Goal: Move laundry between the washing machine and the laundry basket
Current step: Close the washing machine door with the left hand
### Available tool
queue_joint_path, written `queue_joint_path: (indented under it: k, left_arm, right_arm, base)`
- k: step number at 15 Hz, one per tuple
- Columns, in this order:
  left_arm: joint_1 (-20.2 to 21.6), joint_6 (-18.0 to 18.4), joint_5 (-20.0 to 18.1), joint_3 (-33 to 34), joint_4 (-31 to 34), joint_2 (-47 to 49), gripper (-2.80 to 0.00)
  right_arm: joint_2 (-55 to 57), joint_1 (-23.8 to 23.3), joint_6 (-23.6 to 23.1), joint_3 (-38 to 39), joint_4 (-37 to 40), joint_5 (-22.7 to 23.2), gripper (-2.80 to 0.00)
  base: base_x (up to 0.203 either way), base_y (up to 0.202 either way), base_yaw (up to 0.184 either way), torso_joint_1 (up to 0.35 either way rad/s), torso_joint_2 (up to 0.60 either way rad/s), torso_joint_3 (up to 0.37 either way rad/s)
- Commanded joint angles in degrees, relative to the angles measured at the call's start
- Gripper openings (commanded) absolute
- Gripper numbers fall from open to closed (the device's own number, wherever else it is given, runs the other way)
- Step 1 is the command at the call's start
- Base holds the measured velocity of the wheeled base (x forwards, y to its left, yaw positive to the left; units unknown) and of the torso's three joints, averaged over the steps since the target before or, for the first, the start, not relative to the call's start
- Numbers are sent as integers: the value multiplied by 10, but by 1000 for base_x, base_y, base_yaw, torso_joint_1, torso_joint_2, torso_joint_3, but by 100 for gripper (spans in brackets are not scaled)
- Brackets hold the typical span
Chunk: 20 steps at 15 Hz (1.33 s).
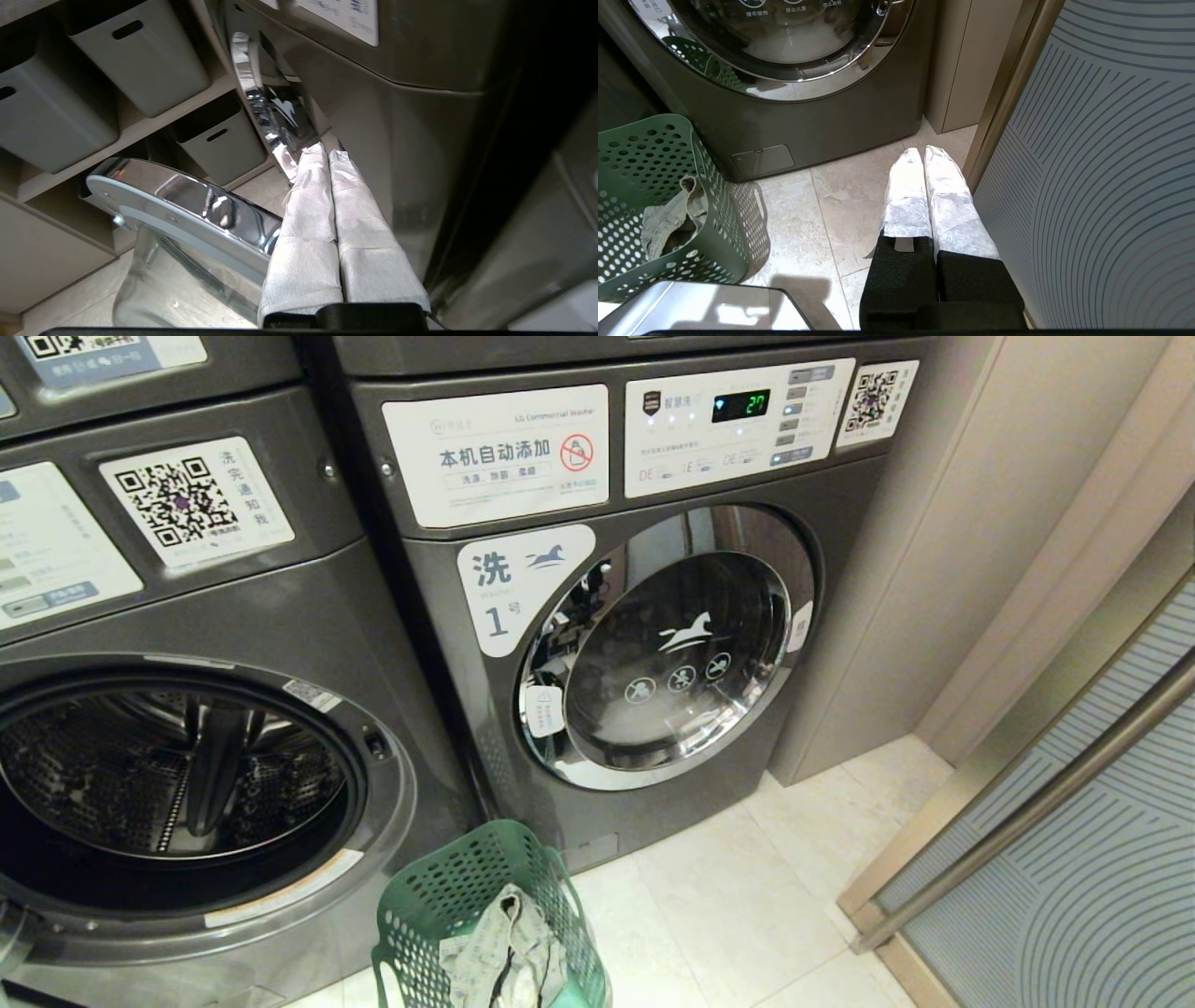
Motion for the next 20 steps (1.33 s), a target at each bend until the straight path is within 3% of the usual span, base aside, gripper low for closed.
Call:
queue_joint_path:
  k: [1, 12, 15, 20]
  left_arm:
    - [3, -6, 6, -40, -1, 43, -280]
    - [4, -28, 63, -150, 13, 150, -280]
    - [4, -29, 88, -177, 79, 158, -280]
    - [1, -52, 89, -183, 148, 158, -280]
  right_arm:
    - [1, 0, -1, 0, 0, 0, -280]
    - [0, 0, -1, 0, 0, 0, -280]
    - [0, 0, -1, 0, 0, 0, -280]
    - [1, 0, 0, 0, 0, 0, -280]
  base:
    - [0, 0, 0, 0, 0, 0]
    - [0, 0, 0, 0, 0, 0]
    - [0, 0, 0, 0, 0, 0]
    - [0, 0, 0, 0, 0, 0]
